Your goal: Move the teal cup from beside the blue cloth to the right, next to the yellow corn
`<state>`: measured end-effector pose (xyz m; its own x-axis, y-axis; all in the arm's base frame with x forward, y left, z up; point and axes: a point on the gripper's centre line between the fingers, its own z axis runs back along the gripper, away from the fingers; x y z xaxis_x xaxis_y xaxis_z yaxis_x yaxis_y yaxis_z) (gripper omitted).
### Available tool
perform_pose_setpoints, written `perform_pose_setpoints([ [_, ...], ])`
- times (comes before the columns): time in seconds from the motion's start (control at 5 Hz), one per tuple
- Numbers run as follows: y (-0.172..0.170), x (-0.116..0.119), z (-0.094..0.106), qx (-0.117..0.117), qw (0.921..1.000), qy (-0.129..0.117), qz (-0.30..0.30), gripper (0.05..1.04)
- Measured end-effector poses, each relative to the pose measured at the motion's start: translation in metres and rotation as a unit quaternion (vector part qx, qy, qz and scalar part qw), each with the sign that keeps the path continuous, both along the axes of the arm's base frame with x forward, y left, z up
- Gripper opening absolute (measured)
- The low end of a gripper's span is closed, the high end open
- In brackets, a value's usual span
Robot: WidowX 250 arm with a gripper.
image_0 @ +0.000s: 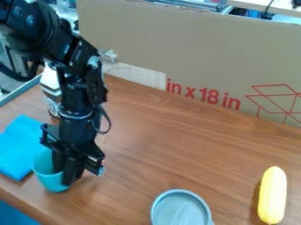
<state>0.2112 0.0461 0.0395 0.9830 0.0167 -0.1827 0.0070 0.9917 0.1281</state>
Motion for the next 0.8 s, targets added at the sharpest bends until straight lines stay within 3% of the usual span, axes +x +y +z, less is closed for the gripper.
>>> perform_pose_setpoints([
  [0.2,-0.011,0.02,0.012,0.025,0.9996,-0.01,0.006,0.102],
  [0.4,-0.043,0.058,0.03,0.032,0.9978,-0.038,-0.044,0.1],
  [0.6,-0.074,0.093,0.04,0.022,0.9933,-0.054,-0.099,0.1],
  [0.8,-0.111,0.12,0.027,-0.031,0.9843,-0.067,-0.16,0.1],
])
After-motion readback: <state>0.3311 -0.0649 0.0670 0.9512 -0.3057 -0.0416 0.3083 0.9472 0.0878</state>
